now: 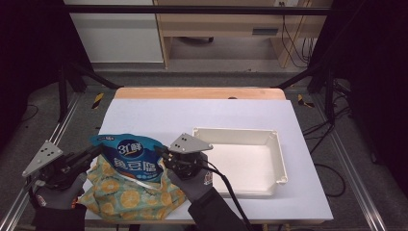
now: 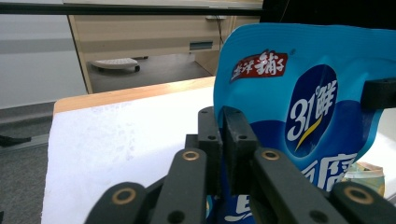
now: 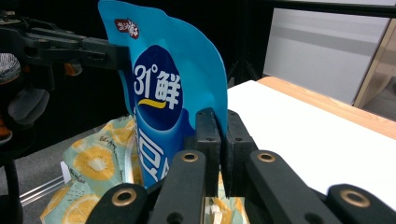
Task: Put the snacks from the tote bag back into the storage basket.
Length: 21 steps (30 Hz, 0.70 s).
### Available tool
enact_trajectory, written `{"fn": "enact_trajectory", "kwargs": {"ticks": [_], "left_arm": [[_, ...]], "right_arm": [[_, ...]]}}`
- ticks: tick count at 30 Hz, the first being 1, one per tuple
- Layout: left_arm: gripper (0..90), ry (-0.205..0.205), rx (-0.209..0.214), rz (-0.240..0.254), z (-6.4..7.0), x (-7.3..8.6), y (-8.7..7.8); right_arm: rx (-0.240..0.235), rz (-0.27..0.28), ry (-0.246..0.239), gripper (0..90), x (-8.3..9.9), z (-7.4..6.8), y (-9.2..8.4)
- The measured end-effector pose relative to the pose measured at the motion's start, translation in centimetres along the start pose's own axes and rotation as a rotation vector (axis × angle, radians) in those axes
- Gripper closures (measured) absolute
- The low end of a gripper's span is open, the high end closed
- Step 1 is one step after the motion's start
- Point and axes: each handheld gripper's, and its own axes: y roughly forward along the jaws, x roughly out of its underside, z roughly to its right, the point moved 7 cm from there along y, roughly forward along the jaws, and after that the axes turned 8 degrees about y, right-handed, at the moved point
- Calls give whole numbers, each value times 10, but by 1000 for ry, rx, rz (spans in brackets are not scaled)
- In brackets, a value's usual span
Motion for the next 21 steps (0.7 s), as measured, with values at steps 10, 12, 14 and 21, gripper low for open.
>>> {"fn": "enact_trajectory", "kwargs": {"ticks": [10,12,14,21], "left_arm": [[900,-1,-9,-4,0,0,0],[900,-2,-14,-3,0,0,0],[900,-1,-19,-3,0,0,0],[900,-5,-30,3,2,-2,-1]], "right_arm": [[4,-4,-2,892,-1,-1,1],[5,-3,-5,896,-1,-1,1],[10,-3,-11,899,-2,-1,1],[12,-5,-9,900,-2,-1,1]]}}
